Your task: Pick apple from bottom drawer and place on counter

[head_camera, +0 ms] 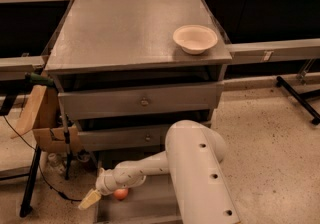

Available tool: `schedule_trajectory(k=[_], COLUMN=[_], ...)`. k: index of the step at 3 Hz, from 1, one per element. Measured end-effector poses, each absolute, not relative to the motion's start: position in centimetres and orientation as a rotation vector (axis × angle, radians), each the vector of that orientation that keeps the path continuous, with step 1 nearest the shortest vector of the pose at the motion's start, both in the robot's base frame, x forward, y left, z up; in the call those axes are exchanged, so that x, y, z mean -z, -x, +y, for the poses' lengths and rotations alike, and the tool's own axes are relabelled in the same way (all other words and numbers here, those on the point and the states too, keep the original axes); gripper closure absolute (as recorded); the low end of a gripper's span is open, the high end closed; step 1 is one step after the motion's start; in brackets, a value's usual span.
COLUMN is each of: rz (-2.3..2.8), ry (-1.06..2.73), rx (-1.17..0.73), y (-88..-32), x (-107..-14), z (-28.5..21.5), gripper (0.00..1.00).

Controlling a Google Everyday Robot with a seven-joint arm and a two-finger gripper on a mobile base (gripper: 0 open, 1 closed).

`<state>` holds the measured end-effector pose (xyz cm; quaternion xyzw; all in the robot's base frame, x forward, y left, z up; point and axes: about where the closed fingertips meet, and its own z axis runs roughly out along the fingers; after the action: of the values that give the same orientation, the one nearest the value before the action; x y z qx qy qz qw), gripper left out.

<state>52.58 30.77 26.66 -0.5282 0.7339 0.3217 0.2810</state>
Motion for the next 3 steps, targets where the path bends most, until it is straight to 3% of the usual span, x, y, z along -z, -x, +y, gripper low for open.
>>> schedule_trajectory(k=[3], rz=[2.078], ry=[1.278], rx=[-0.706], y=[-52.5], x=[-23.2], z=[16.9], gripper=[0.0])
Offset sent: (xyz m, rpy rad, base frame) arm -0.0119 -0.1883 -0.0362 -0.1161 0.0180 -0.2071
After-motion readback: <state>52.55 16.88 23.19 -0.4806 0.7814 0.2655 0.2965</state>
